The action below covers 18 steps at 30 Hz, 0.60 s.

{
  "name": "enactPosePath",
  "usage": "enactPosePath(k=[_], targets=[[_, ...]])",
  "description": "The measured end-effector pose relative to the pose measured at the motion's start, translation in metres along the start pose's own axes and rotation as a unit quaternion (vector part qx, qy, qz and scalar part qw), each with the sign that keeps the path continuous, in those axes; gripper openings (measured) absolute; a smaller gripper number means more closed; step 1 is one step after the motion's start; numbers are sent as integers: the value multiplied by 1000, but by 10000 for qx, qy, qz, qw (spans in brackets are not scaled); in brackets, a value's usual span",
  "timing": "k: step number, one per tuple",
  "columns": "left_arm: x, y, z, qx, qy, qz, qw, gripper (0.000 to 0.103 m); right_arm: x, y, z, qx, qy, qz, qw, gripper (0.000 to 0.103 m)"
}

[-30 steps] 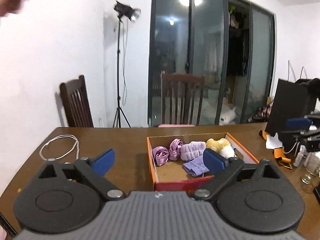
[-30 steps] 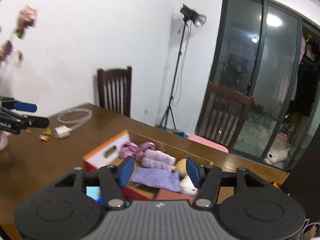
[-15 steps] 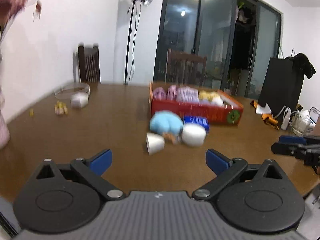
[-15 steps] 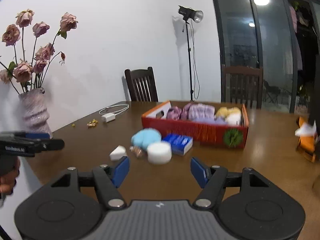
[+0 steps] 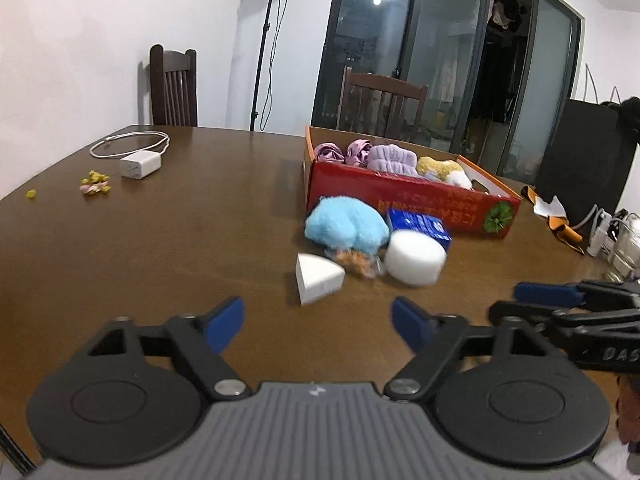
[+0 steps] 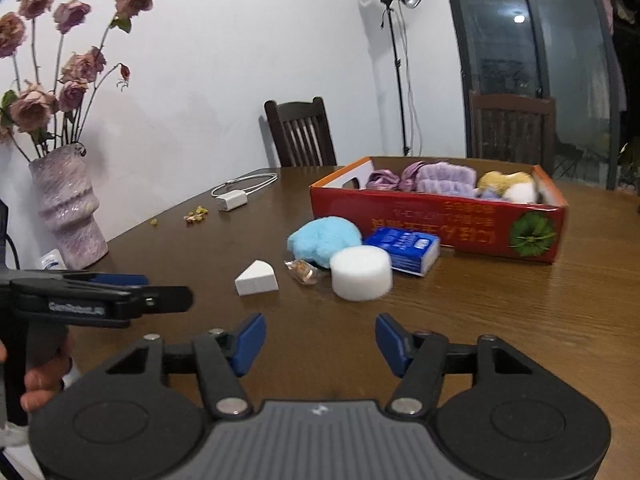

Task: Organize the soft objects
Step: 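Grasp the white foam wedge with the left tool while the right tool grasps the wrapped candy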

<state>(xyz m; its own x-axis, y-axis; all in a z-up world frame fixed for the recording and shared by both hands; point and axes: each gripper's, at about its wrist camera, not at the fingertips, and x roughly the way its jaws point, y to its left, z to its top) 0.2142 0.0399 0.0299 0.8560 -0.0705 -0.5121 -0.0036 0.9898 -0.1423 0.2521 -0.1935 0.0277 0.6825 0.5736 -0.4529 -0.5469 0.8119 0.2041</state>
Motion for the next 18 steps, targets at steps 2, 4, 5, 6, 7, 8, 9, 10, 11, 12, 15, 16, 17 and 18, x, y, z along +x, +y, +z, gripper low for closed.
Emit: enactPosePath(k=[2, 4, 5, 6, 7, 8, 9, 10, 11, 12, 15, 16, 17, 18], targets=[[18, 6, 7, -71, 30, -81, 9999, 68, 20, 1, 10, -103, 46, 94, 9999, 45], [35, 9, 12, -34, 86, -47, 9999, 65, 39, 4, 20, -262, 41, 135, 9996, 43], [44, 10, 15, 15, 115, -6, 9999, 65, 48, 6, 26, -330, 30, 137, 9994, 42], [52, 11, 17, 47, 161, -5, 9999, 65, 56, 7, 31, -397, 28, 157, 9991, 42], [61, 12, 18, 55, 238, -33, 9997, 65, 64, 8, 36, -472, 38, 191, 9987, 42], [68, 12, 18, 55, 335, -45, 9994, 62, 71, 9, 41, -548, 44, 201, 9983, 41], [75, 11, 18, 63, 435, -59, 9990, 61, 79, 10, 44, -641, 68, 187, 9977, 41], [81, 10, 17, 79, 510, -83, 9986, 56, 85, 11, 47, -724, 103, 160, 9972, 41], [85, 9, 16, 123, 541, -98, 9984, 51, 90, 11, 48, -787, 132, 146, 9967, 41], [86, 6, 16, 229, 467, -84, 9986, 46, 94, 9, 49, -784, 170, 173, 9966, 41], [89, 3, 15, 297, 510, -352, 9976, 30, 100, 2, 50, -604, 196, 192, 9978, 41], [88, 1, 15, 340, 519, -428, 9972, 30, 101, 0, 50, -594, 188, 143, 9980, 41], [85, -1, 13, 383, 508, -539, 9965, 30, 101, -4, 50, -557, 170, 78, 9983, 41], [83, -4, 11, 415, 539, -609, 9958, 30, 102, -7, 50, -512, 172, 60, 9985, 41]])
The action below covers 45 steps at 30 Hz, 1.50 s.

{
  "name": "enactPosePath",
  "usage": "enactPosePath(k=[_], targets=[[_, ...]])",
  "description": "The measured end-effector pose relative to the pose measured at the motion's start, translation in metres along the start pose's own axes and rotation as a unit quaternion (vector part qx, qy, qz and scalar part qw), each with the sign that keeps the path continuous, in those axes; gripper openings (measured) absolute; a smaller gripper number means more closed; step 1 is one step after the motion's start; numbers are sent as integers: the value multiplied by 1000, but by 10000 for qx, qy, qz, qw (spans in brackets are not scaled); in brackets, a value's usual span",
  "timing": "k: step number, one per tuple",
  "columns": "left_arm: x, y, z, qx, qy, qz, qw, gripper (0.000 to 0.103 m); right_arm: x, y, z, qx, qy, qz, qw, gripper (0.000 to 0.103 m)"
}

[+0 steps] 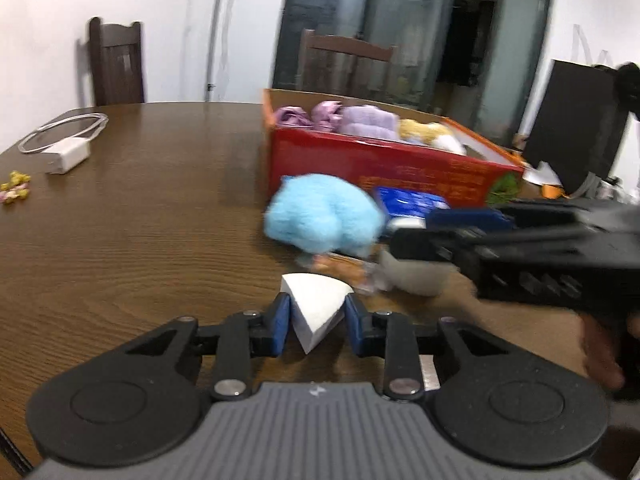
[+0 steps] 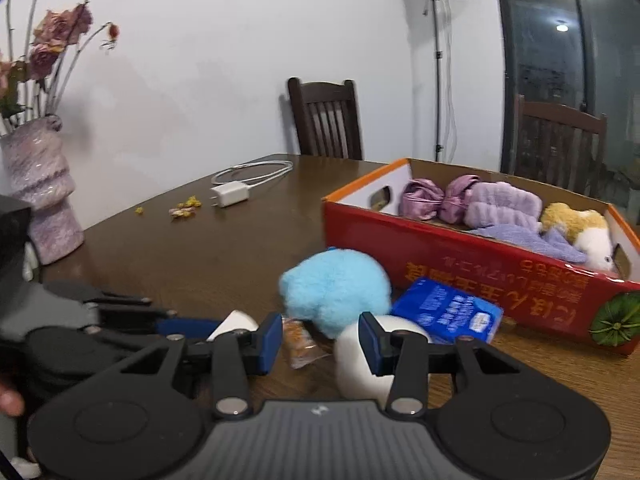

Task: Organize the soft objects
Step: 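Grasp the white foam wedge with the left tool while the right tool grasps the wrapped candy, then carry the wedge with the left tool into the box while the right tool carries the candy there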

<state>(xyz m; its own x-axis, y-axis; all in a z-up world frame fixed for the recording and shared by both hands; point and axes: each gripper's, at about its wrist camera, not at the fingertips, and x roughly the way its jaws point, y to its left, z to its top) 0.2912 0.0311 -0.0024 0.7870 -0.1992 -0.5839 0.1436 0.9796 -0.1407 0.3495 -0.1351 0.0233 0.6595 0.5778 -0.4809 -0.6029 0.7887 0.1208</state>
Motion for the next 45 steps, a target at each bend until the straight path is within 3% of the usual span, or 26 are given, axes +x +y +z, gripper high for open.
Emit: enactPosePath(k=[2, 5, 9, 15, 20, 24, 28, 35, 40, 43, 45], targets=[[-4, -6, -4, 85, -13, -12, 10000, 30, 3, -4, 0, 55, 50, 22, 10000, 41], [-9, -5, -7, 188, -133, 249, 9994, 30, 8, -3, 1, -82, 99, -150, 9998, 41], [-12, 10, -8, -76, -82, 412, 9991, 30, 11, -8, 0, 17, 99, -261, 9996, 43], [-13, 29, -3, -360, -159, 721, 9966, 31, 23, 19, 5, -529, 81, 201, 9984, 43], [-19, 43, -4, -517, -185, 967, 9938, 31, 54, 41, 3, -1039, 501, 122, 9932, 31], [-27, 45, -7, -572, -155, 999, 9932, 31, 55, 45, -1, -1040, 599, 156, 9926, 18], [-40, 31, -11, -502, -136, 793, 9955, 31, 27, 44, -13, -1070, 600, -68, 9924, 15], [-53, -32, -21, -16, -25, -284, 9996, 31, -55, 27, -41, -297, 357, -264, 9986, 15], [-42, -54, -11, 173, -83, -463, 9987, 31, -91, 3, -42, -7, 22, -529, 9986, 15], [-36, -57, 13, 256, -245, -591, 9976, 31, -94, -16, -30, 252, -181, -360, 9989, 15], [-30, -55, 44, 387, -562, -689, 9953, 31, -86, -31, -9, 390, -406, -239, 9981, 15]])
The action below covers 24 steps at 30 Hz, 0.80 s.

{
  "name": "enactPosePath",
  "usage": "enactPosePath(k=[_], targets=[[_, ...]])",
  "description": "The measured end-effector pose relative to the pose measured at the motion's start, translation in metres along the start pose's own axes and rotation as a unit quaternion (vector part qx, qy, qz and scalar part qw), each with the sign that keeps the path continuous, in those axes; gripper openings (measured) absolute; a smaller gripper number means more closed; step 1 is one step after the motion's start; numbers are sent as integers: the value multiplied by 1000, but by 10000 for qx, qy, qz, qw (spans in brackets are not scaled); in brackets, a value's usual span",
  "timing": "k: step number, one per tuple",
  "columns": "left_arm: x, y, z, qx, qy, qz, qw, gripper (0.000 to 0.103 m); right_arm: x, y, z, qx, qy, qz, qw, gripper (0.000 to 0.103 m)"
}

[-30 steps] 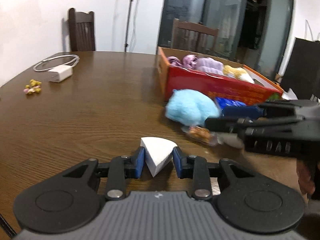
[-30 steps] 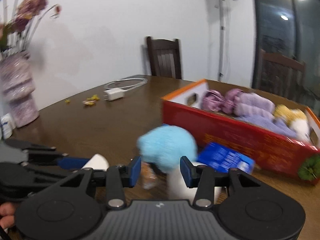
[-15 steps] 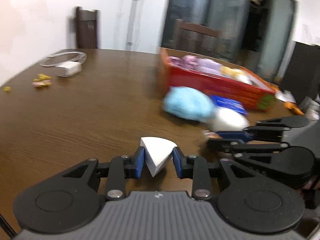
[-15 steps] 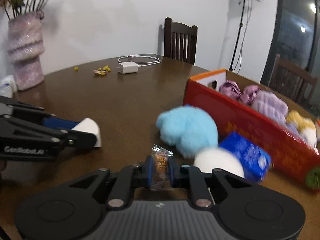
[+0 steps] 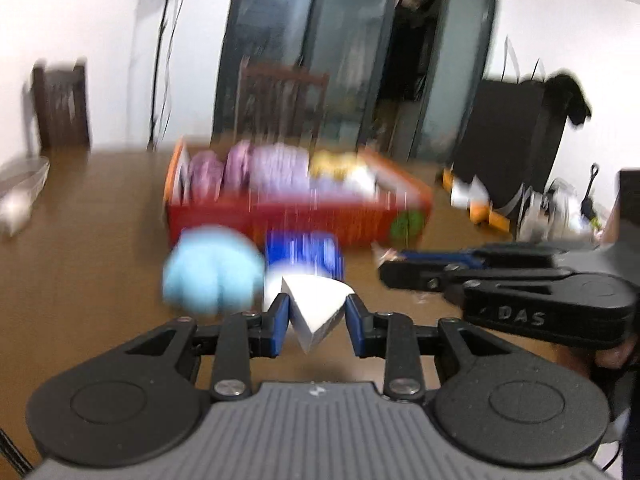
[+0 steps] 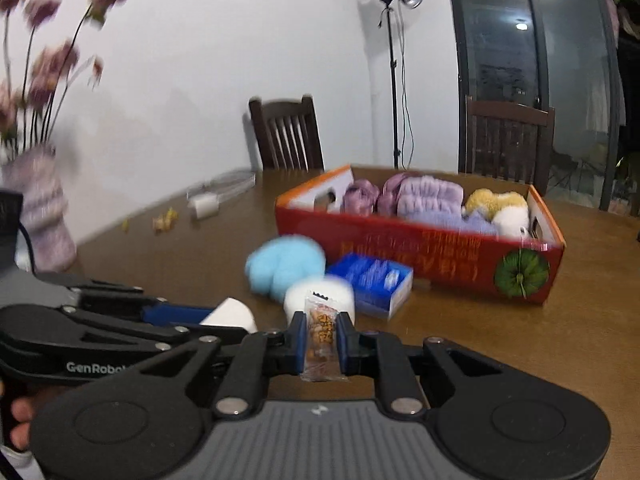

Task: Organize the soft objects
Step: 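Carry the wedge with the left tool into the box while the right tool carries the candy there, then open both tools in the box and withdraw them toward the items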

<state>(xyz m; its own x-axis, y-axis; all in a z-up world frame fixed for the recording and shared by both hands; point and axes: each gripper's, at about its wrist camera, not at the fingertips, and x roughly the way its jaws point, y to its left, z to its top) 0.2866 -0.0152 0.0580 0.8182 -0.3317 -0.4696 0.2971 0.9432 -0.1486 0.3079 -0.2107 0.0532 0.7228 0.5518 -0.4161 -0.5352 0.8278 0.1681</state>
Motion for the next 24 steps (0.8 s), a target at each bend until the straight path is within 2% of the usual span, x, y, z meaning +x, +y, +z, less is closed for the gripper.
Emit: enactPosePath(k=[3, 5, 7, 9, 13, 16, 19, 24], targets=[[34, 20, 52, 103, -199, 102, 9997, 31, 36, -28, 47, 385, -210, 258, 9987, 15], [73, 36, 83, 106, 15, 177, 9998, 31, 78, -49, 80, 646, -82, 437, 9969, 15], [117, 52, 106, 23, 363, 331, 9988, 31, 129, -71, 110, 1052, 264, 503, 9928, 15], [159, 67, 122, 37, 708, 657, 9953, 31, 176, -88, 132, 1409, 574, 488, 9872, 15], [209, 88, 137, 11, 1044, 1043, 9890, 33, 248, -99, 151, 1330, 1128, 134, 9846, 18], [217, 103, 138, -57, 1176, 999, 9880, 45, 276, -106, 148, 1435, 1362, 27, 9802, 23], [211, 107, 139, 52, 1036, 975, 9898, 48, 282, -110, 144, 1564, 1299, 61, 9791, 43], [184, 110, 143, -53, 837, 1011, 9913, 51, 258, -105, 153, 1409, 1091, -60, 9840, 44]])
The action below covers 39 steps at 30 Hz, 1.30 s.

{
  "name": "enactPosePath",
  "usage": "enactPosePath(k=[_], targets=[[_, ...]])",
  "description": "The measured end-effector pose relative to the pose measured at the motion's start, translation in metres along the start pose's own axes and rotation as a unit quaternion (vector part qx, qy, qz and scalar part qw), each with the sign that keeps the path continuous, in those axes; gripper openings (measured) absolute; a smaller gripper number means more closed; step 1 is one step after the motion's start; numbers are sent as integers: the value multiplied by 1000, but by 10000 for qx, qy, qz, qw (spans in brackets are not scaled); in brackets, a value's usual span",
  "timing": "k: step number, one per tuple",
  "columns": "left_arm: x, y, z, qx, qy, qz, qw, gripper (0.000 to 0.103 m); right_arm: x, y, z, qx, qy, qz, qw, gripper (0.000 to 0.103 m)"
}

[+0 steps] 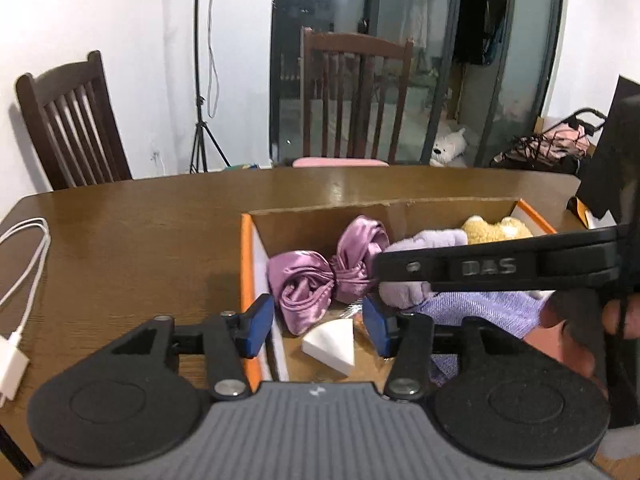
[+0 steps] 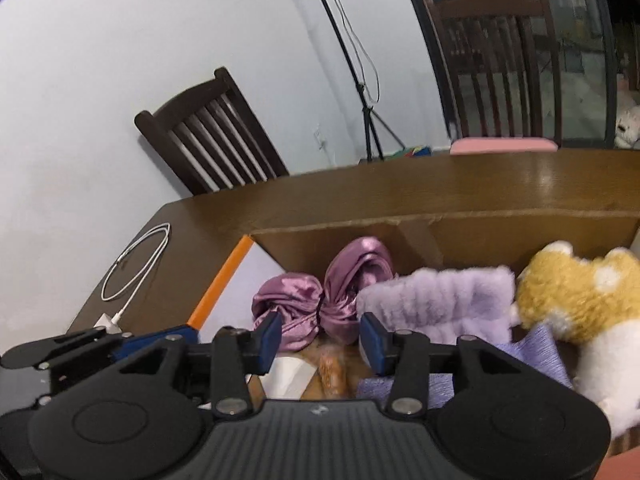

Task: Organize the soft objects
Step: 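Open both tools in the box and withdraw them toward the items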

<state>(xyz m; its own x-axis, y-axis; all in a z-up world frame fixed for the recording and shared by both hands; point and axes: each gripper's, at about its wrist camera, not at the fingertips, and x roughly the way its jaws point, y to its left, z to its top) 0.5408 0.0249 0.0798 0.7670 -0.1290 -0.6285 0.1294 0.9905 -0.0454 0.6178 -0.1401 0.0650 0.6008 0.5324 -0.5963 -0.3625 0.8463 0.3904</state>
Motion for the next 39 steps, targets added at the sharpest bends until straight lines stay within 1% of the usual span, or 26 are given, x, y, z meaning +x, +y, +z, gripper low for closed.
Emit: enactPosePath(k=[3, 5, 7, 8, 10, 12, 13, 14, 15, 16, 17, 18, 19, 21, 24, 26, 29, 31, 33, 36, 39], targets=[[-22, 3, 1, -1, -131, 14, 9999, 54, -28, 8, 1, -208, -167, -30, 9996, 44], [-46, 7, -5, 8, -293, 80, 9995, 58, -58, 11, -3, -418, -354, -92, 9985, 45], [-79, 13, -21, -100, -585, 179, 9981, 64, -94, 11, -16, -654, -670, -207, 9954, 48], [-93, 16, -31, -164, -729, 197, 9970, 69, -111, 11, -25, -758, -829, -265, 9933, 53], [-125, 20, -54, -311, -986, 221, 9944, 74, -149, 10, -50, -943, -1131, -450, 9881, 58], [-156, 22, -77, -476, -1258, 365, 9902, 74, -178, 12, -76, -1138, -1302, -657, 9827, 59], [-170, 20, -88, -529, -1402, 470, 9876, 77, -192, 14, -89, -1230, -1383, -766, 9797, 60], [-185, 17, -100, -566, -1601, 593, 9837, 83, -203, 17, -101, -1311, -1457, -839, 9770, 62], [-200, 13, -113, -591, -1818, 730, 9788, 85, -214, 20, -114, -1402, -1541, -902, 9739, 63], [-213, 8, -127, -592, -2015, 854, 9740, 90, -226, 22, -129, -1483, -1661, -946, 9703, 66], [-226, 2, -143, -556, -2166, 964, 9699, 93, -236, 24, -143, -1523, -1785, -970, 9672, 73], [-237, -4, -158, -509, -2252, 1043, 9674, 96, -246, 26, -159, -1563, -1895, -967, 9645, 76], [-246, -10, -173, -461, -2304, 1085, 9659, 100, -255, 27, -174, -1587, -1981, -939, 9627, 81], [-263, -24, -206, -379, -2302, 1087, 9663, 103, -267, 33, -205, -1586, -2039, -884, 9620, 84], [-280, -44, -245, -256, -2051, 867, 9746, 103, -279, 43, -246, -1571, -1886, -759, 9664, 90], [-286, -54, -263, -220, -1807, 668, 9810, 103, -285, 48, -270, -1510, -1802, -699, 9695, 91], [-291, -65, -283, -48, -1685, 554, 9841, 103, -290, 52, -301, -1439, -1522, -516, 9765, 91], [-290, -67, -290, 43, -1668, 549, 9844, 103, -294, 56, -318, -1591, -1405, -508, 9759, 91], [-289, -70, -294, 105, -1641, 530, 9850, 103, -297, 57, -327, -1695, -1423, -631, 9732, 91], [-283, -72, -289, 132, -1688, 531, 9841, 103, -305, 53, -330, -1535, -1531, -786, 9730, 91], [-278, -72, -283, 74, -1702, 496, 9841, 103, -307, 41, -327, -1284, -1578, -808, 9757, 91]])
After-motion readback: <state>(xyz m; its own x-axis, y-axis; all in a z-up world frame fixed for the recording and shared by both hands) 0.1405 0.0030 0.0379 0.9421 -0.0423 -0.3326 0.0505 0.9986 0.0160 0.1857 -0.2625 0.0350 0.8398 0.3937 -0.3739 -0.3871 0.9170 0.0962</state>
